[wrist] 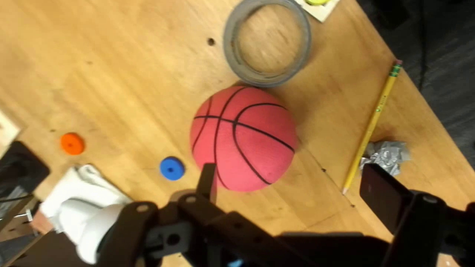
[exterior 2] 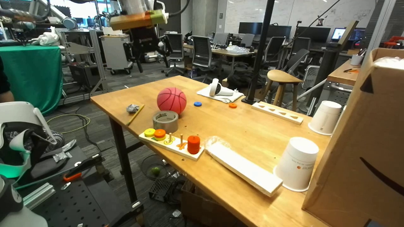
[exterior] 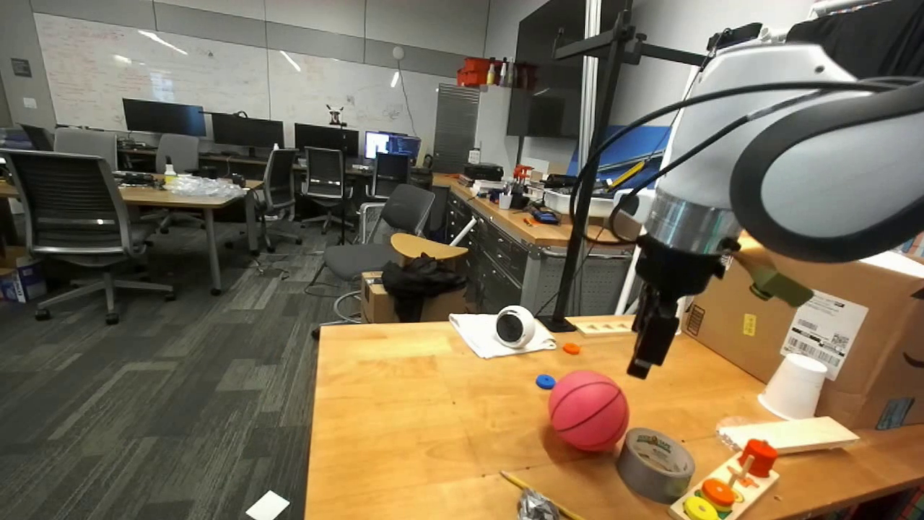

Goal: Move the ball towards the box

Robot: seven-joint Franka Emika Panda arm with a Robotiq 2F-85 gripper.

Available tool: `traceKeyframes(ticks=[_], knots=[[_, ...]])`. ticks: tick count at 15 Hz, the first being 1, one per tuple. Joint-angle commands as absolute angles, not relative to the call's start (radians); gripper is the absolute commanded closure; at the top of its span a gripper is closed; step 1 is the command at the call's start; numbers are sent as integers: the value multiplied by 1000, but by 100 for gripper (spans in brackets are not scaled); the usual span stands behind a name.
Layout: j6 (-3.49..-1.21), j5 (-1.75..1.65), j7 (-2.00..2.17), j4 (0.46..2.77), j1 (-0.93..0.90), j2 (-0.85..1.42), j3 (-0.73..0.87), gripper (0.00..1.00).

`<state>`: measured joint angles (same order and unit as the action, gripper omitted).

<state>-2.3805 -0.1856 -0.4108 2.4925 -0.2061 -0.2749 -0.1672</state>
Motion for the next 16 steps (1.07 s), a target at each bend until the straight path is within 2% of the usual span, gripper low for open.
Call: traceKeyframes(ticks=[1, 10, 16], knots=[[-2400, -323, -306, 2543, -186, -381, -193, 0], [-2604, 105, -253, 2693, -343, -203, -176, 0], [-2614, 115, -275, 2690, -295, -133, -169, 0]])
